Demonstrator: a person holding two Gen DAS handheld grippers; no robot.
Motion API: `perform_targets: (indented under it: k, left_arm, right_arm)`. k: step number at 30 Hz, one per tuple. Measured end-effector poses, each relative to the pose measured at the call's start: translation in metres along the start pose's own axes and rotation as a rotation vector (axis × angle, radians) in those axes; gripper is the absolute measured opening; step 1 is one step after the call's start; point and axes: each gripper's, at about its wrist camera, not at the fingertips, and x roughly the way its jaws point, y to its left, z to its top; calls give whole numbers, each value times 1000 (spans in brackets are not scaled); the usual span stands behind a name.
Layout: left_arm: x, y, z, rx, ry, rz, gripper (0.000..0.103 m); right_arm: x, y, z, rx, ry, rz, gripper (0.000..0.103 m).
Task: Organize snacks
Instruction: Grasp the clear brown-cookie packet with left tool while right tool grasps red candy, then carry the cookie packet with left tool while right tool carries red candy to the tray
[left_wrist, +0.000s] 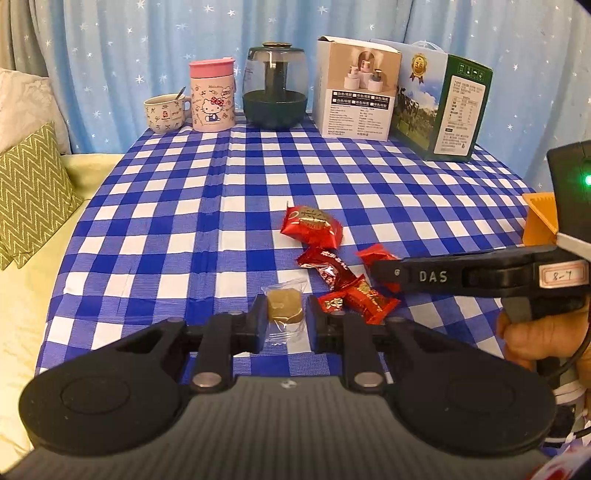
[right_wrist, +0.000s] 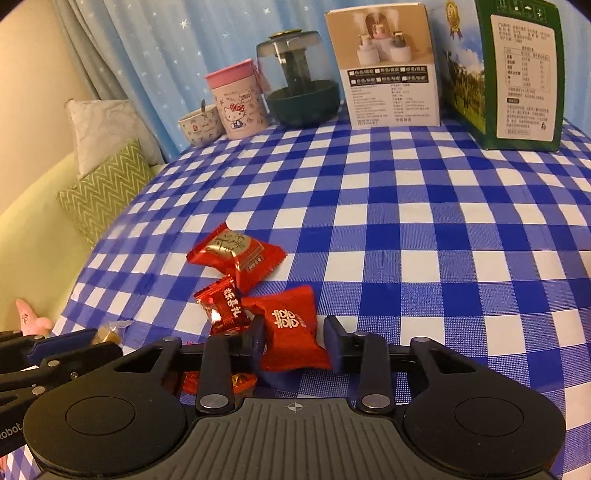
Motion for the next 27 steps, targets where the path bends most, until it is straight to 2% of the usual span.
perform_targets:
  k: [4, 13, 19, 27]
  left_arm:
    - [1, -2, -2, 7, 3, -5, 19]
    - [0, -7, -2, 13, 3, -18, 19]
    - [-12, -20, -6, -4, -14, -37, 19]
    - [-45, -47, -17, -24, -39, -66, 19]
  right_arm:
    - [1, 8, -3, -69, 0, -15, 27]
    - [-17, 8, -2, -100, -30, -44, 26]
    - [-48, 3, -4, -76, -52, -59, 26]
    - [-107, -5, -27, -34, -68, -84, 26]
